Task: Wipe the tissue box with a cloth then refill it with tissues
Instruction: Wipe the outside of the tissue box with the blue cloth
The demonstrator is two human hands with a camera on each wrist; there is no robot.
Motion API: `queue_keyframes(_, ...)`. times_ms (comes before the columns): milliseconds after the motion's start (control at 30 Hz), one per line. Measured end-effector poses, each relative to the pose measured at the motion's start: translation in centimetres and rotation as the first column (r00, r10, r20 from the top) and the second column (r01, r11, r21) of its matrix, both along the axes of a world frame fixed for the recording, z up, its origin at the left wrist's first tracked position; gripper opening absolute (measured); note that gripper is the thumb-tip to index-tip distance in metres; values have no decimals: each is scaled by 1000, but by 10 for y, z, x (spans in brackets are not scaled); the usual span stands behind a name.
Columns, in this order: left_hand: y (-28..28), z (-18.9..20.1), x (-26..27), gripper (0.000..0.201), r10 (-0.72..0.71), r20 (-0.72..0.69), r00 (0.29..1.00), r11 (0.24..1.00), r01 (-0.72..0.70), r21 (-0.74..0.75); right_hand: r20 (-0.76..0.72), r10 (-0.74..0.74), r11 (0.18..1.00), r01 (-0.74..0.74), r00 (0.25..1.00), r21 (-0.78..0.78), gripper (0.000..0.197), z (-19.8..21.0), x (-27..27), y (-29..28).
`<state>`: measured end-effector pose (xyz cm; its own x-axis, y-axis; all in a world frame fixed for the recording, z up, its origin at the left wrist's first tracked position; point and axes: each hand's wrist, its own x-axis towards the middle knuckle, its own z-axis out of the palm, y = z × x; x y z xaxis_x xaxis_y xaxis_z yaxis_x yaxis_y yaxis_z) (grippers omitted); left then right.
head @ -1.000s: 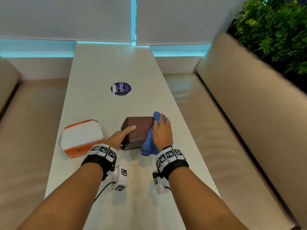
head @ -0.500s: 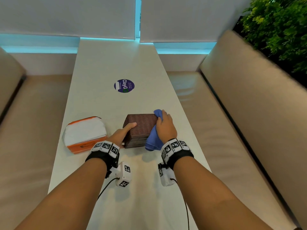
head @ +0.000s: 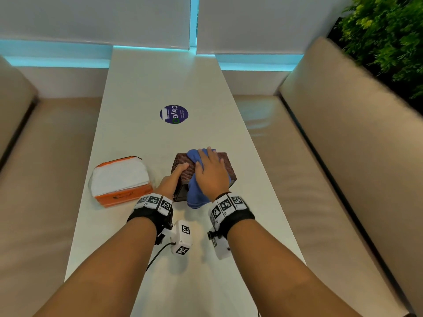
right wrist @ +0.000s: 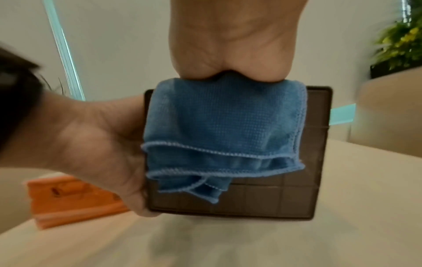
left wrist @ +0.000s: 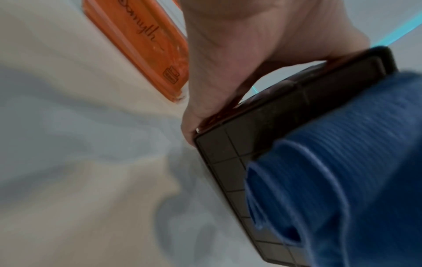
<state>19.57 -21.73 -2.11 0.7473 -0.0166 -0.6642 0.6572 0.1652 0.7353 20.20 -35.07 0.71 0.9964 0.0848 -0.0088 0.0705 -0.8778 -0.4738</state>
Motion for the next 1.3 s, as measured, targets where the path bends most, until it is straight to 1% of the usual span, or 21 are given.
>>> queue_keyframes(100,-4,17,-6,78,8,8,1000,1000,-8,29,-39,-113,994,114,993,1,48,-4,8,-20)
queue_keyframes(167,-5,19,-6,80,7,6,1000,999,-7,36,-127,-224,968,235,966,83,46,-7,14,-33)
queue_keyframes(200,-4,16,-4,86,7,1,1000,999,-7,41,-154,-277,949,295,949,111,44,-8,16,-39)
queue_keyframes(233,-3,11,-2,94,8,-3,1000,999,-8,48,-173,-321,934,341,931,102,43,-7,18,-42)
queue_keyframes(300,0,-6,7,106,-11,-6,1000,998,11,59,-209,-372,924,381,904,6,47,-3,18,-41)
queue_keyframes(333,1,-12,9,110,-27,-10,1000,998,28,63,-218,-375,926,377,901,-31,49,0,17,-36)
queue_keyframes(400,2,-18,13,112,-35,-17,999,997,36,68,-174,-310,951,306,935,-48,51,8,13,-21)
queue_keyframes(500,2,-15,13,115,-33,-24,999,998,34,56,-62,-77,997,76,995,-29,50,9,1,3)
queue_keyframes(567,1,-3,9,106,-26,-23,999,999,27,42,-28,57,998,-56,998,9,49,7,-3,4)
queue_keyframes(633,-2,14,2,81,-27,-10,1000,999,28,35,-11,84,996,-83,996,39,48,5,-1,-6)
queue_keyframes(700,-5,19,0,64,-35,-11,999,999,35,27,-16,5,1000,-5,1000,30,46,1,6,-18)
queue_keyframes(767,-5,17,0,57,-45,-17,999,999,45,8,-88,-103,992,109,991,69,44,-2,11,-30)
queue_keyframes(833,-4,14,1,51,-26,-28,999,1000,26,-8,-172,-197,941,235,965,245,39,0,14,-39)
queue_keyframes(900,-5,13,0,45,-23,-50,998,999,22,-26,-245,-229,869,311,942,385,34,7,15,-47)
queue_keyframes(1000,-3,13,-3,44,-26,-86,996,998,21,-65,-416,-179,806,375,892,459,41,14,18,-57)
queue_keyframes(1033,-1,14,-4,46,-34,-96,995,997,28,-70,-495,-162,758,429,854,492,44,16,19,-59)
queue_keyframes(1100,5,12,-6,57,-18,-97,995,997,10,-75,-613,-120,621,541,781,567,47,13,20,-64)
queue_keyframes(1167,10,12,-6,63,-27,-107,994,992,14,-125,-655,-94,499,604,750,621,37,10,20,-69)
queue_keyframes(1200,11,13,-5,57,-43,-105,994,986,26,-163,-667,-96,459,627,739,629,29,8,19,-71)
queue_keyframes(1267,11,18,-5,48,-66,-80,995,959,42,-280,-700,-102,418,669,707,614,30,5,14,-73)
queue_keyframes(1300,11,21,-5,46,-75,-50,996,946,55,-320,-692,-85,395,662,716,637,30,4,12,-74)
